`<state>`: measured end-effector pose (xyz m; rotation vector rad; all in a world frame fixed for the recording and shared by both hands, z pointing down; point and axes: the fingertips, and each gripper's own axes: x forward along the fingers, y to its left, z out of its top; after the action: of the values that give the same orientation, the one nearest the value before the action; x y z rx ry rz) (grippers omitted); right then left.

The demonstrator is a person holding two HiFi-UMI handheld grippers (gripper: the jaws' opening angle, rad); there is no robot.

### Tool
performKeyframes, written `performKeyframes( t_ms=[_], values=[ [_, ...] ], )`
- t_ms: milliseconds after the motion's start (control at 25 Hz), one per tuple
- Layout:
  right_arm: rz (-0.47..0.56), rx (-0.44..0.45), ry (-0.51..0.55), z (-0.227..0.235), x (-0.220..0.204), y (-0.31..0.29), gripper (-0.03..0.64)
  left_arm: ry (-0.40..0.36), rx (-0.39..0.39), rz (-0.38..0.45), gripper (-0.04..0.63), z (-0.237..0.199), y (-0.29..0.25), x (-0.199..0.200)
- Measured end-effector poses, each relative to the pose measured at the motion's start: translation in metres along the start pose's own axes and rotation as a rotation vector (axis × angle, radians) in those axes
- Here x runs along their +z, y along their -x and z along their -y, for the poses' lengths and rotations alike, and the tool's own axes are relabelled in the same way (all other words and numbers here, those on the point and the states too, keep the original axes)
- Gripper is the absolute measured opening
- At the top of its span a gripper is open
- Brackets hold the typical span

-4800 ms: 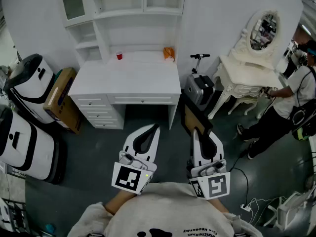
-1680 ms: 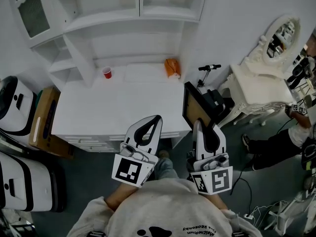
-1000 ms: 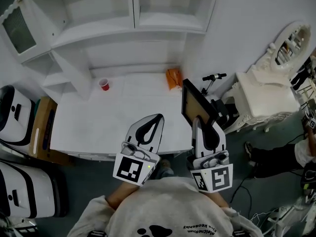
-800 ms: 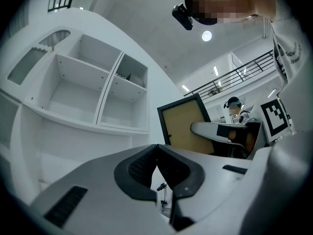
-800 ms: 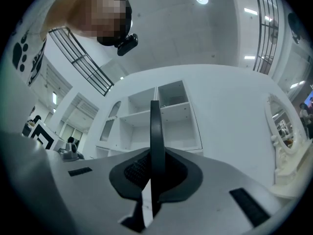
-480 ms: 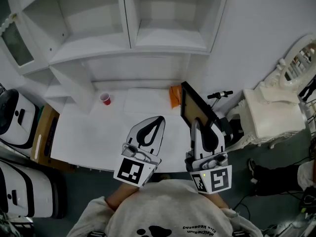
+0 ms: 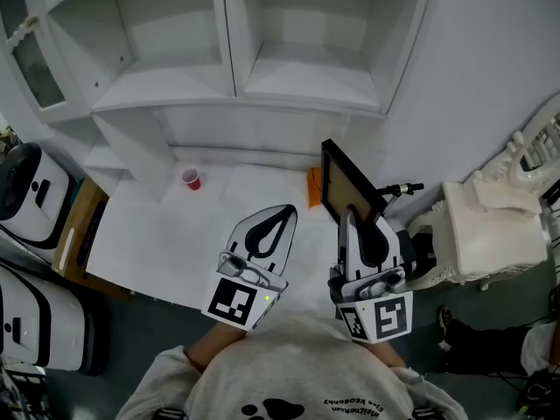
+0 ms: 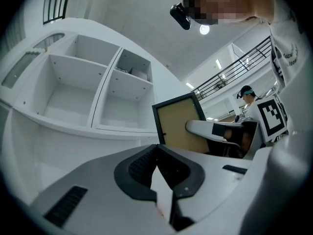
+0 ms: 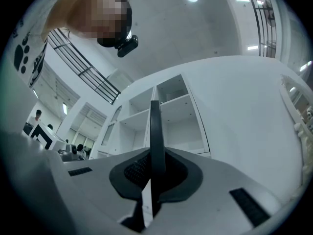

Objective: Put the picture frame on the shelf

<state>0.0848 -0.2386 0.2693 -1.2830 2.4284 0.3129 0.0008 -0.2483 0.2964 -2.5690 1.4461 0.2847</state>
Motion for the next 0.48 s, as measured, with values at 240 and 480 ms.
performKeyframes(
  t_ms=[240,480],
  values=[
    [0.002,0.019,0.011,0.008,0.003,-0.012,0.052,-0.004,0.009,0.002,0.02,-0.004,-0.012,0.002],
    [0.015,0.021,0.041,0.01,0.01,-0.026,0.052,-0.006,-0.002,0.016,0.02,-0.009,-0.021,0.012]
  ],
)
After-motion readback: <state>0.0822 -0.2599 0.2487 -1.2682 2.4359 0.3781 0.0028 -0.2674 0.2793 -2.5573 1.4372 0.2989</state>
